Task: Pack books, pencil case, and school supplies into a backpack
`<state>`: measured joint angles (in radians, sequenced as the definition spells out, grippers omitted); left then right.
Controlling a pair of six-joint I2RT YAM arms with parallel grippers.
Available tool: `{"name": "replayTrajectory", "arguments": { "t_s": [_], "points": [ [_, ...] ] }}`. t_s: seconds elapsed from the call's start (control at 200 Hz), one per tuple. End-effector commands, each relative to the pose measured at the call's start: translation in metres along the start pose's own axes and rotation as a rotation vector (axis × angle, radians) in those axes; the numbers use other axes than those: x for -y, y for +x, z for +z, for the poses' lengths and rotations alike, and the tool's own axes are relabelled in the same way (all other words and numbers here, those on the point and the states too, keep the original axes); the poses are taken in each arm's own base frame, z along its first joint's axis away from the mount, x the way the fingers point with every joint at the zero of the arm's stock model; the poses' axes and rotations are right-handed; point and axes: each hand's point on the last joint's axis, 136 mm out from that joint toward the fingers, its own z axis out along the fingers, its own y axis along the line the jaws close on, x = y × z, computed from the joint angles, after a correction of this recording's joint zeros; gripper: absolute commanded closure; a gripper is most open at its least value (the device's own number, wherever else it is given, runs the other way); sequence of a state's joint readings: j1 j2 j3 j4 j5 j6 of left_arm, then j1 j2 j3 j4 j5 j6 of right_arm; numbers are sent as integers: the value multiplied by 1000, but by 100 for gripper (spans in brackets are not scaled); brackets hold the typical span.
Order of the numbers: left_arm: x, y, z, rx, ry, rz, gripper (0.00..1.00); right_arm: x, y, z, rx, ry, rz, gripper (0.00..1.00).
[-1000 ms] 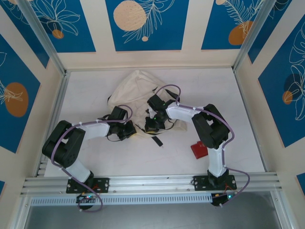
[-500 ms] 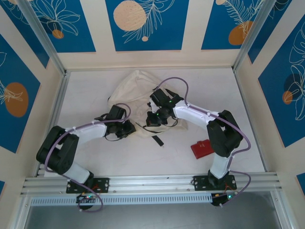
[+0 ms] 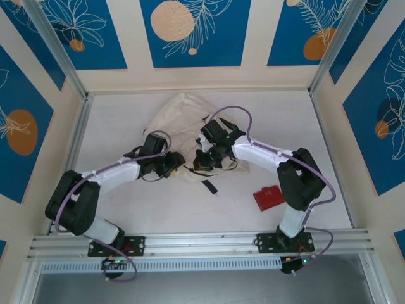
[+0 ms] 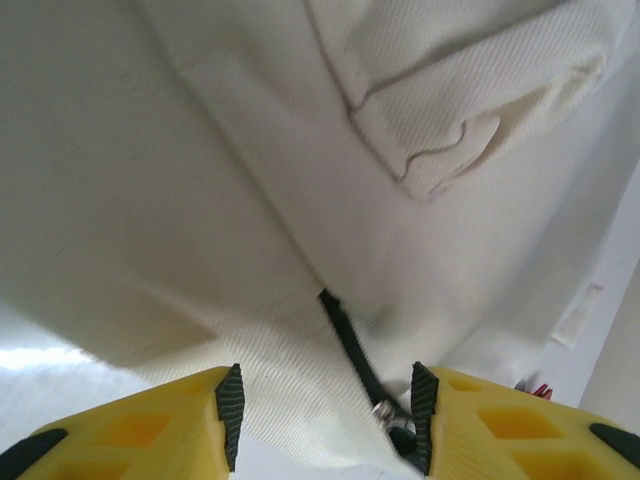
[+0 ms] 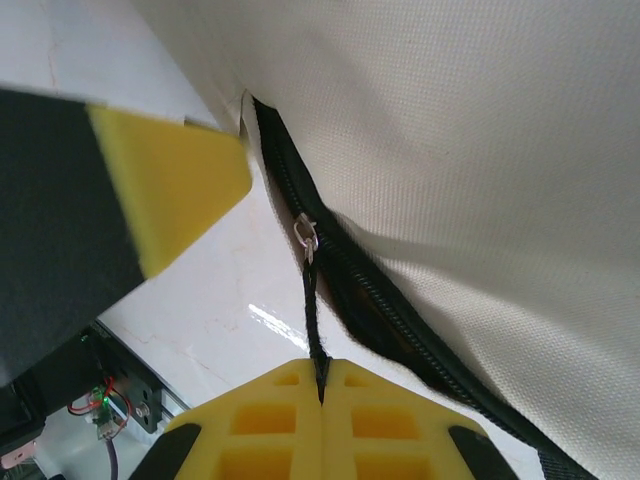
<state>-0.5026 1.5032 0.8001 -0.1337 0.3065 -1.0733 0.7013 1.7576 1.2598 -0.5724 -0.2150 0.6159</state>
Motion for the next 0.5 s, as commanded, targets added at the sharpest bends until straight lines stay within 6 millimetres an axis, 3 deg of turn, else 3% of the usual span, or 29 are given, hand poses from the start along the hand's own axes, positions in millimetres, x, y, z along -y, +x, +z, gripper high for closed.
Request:
{"name": "replayTrajectory", "arguments": {
  "t_s": [0.0,0.35,0.495],
  "points": [
    [16,-6,6,-4,27,-11,54,-12,12,-5,-24,-46,2,100],
    [0,-5,11,-11,-61,3,90,-4,13,-3,-15,-8,21,100],
    [-4,-5,10,-10,-79,12,98,0,13,-5,-6,15,29,100]
  ]
}}
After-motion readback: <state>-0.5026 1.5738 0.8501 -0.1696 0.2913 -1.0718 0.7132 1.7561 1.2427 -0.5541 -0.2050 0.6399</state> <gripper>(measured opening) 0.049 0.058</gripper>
